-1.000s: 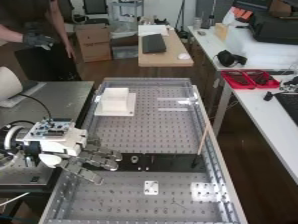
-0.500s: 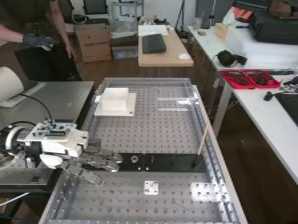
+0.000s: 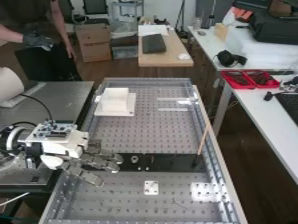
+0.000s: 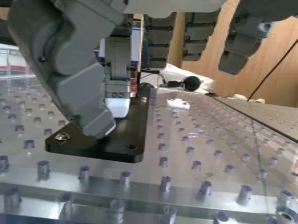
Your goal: Grab the smaller nut and place it in the white container
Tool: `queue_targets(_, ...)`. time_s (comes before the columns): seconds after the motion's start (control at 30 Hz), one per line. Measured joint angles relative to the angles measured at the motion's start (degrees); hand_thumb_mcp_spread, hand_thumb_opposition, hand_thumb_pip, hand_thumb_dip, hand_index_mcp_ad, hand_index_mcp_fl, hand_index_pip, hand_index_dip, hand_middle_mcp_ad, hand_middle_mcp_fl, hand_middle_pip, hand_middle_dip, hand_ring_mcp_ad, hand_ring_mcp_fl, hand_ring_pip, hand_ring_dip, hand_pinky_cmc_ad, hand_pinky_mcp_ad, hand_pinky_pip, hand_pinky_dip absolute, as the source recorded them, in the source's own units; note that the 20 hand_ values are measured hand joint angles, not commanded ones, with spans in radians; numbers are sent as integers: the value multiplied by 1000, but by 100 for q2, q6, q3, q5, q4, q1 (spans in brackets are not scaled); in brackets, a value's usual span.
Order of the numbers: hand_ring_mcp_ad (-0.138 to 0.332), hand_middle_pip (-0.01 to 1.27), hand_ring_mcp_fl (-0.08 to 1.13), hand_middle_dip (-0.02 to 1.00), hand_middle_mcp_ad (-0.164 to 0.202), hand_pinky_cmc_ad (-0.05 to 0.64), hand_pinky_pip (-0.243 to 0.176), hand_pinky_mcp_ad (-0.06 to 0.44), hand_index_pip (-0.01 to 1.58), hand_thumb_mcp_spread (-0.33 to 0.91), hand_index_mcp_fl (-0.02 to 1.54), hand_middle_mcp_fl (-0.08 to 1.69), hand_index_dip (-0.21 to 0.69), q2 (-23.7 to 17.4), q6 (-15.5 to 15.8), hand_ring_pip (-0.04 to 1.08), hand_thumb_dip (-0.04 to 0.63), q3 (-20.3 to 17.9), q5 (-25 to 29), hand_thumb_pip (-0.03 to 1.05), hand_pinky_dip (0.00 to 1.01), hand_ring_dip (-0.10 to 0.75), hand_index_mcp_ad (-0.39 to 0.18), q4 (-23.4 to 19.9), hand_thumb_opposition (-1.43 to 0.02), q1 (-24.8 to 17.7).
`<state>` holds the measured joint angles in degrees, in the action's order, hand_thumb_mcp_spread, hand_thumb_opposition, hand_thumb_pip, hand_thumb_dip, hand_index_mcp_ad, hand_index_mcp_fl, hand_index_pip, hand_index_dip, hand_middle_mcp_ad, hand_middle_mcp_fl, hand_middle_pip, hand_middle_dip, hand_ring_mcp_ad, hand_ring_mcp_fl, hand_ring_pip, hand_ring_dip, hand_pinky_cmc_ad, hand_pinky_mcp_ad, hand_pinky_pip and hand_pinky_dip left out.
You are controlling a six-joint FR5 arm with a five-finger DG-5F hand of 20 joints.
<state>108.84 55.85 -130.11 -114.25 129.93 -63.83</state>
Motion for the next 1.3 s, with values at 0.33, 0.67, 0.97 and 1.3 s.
queue_targets(0.33,131,124,-2,222,49,349,-42,284,1555,403,101,42,209,-4,0,91,220,11,2,770,180,96,-162,35,-860,1)
queue_targets(0.67,131,124,-2,222,51,349,-42,288,1555,403,108,45,209,22,-8,91,220,33,-3,770,180,96,-162,44,-860,0)
queue_targets(0.97,131,124,-2,222,51,349,-42,284,1555,403,108,45,209,37,1,91,220,31,-3,770,180,96,-162,30,-860,-2)
queue_targets(1.3,131,124,-2,222,51,351,-42,284,1553,403,145,45,206,32,11,91,220,34,-2,757,180,96,-148,21,-860,-9)
